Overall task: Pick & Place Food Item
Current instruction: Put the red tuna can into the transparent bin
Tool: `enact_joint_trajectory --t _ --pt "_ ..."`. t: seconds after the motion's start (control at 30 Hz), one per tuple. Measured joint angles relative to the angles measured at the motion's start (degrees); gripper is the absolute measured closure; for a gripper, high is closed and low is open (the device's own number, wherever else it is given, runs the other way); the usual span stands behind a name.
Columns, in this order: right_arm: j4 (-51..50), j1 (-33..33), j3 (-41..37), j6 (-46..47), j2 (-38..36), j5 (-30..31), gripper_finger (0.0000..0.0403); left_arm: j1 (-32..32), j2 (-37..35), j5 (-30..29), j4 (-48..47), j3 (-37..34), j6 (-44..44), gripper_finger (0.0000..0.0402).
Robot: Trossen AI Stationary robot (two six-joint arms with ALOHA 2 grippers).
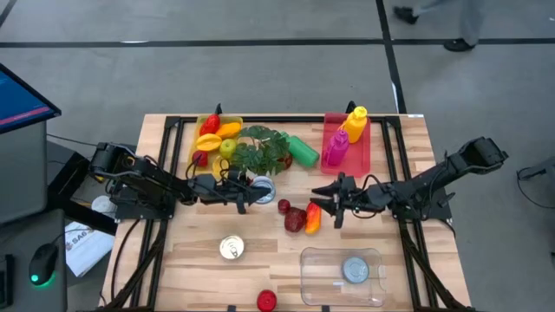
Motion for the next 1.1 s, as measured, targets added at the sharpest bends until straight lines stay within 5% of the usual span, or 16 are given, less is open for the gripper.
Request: enact_joint_trajectory --t 0.3,0.67,0.83,1.1 --pt "9.45 -2.27 0.62 0.02 8.85 0.04 0.017 0.04 -0.01 -0.65 0.0 0.0 0.01 0.0284" --pt "16.74 -4.81 10.49 3.67 25.46 -6.44 0.0169 0.04 -0.01 -0.67 0.24 0.02 -0.14 0.0284" --pt "16.47 -6.85 13.8 9.43 28.35 -13.33 0.0169 0.04 -0.01 -0.55 1.01 0.02 -0.17 0.0284" --pt "14.96 -9.6 18.0 13.54 32.15 -13.77 0.0169 0.04 -0.03 -0.28 1.53 0.04 -0.17 0.0284"
